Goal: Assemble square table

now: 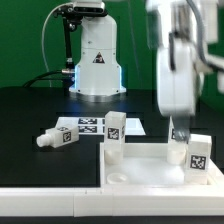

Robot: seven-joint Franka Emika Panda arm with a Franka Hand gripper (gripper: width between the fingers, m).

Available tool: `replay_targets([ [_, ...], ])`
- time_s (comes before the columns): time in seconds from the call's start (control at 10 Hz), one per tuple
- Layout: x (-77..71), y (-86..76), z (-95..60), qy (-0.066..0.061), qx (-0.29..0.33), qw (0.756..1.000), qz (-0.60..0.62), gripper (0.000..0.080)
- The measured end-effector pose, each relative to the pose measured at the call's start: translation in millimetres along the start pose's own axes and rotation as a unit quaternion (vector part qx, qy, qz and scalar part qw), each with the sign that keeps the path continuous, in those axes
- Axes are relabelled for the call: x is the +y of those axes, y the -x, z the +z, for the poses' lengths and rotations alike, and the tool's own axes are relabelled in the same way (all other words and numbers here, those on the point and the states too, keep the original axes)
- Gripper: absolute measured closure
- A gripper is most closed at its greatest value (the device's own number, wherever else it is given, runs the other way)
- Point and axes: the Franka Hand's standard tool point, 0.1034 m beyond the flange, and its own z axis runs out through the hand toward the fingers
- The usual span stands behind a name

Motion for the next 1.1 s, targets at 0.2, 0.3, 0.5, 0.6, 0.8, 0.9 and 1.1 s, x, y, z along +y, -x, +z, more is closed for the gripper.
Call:
replay_targets([
  [0.2,-11.3,-9.3,-13.1,-0.010,-0.001,1.000,0.002,0.0157],
  [0.3,-10.5,-8.3,-11.9,-0.010,-0.001,1.000,0.000,0.0151],
  [0.5,-10.4,-8.2,-11.5,-0.009,-0.001,1.000,0.000,0.0150],
  [0.6,-10.3,-8.3,-11.3,-0.009,0.000,1.000,-0.004,0.0150],
  [0.8,-12.4,-22.3,-17.6,-0.011,-0.004,0.998,-0.064,0.0150],
  [0.9,-12.6,-37.9,-29.1,-0.014,-0.011,0.994,-0.111,0.0150],
  [1.1,-8.9,-65.7,-45.1,-0.016,-0.018,0.977,-0.214,0.0150],
])
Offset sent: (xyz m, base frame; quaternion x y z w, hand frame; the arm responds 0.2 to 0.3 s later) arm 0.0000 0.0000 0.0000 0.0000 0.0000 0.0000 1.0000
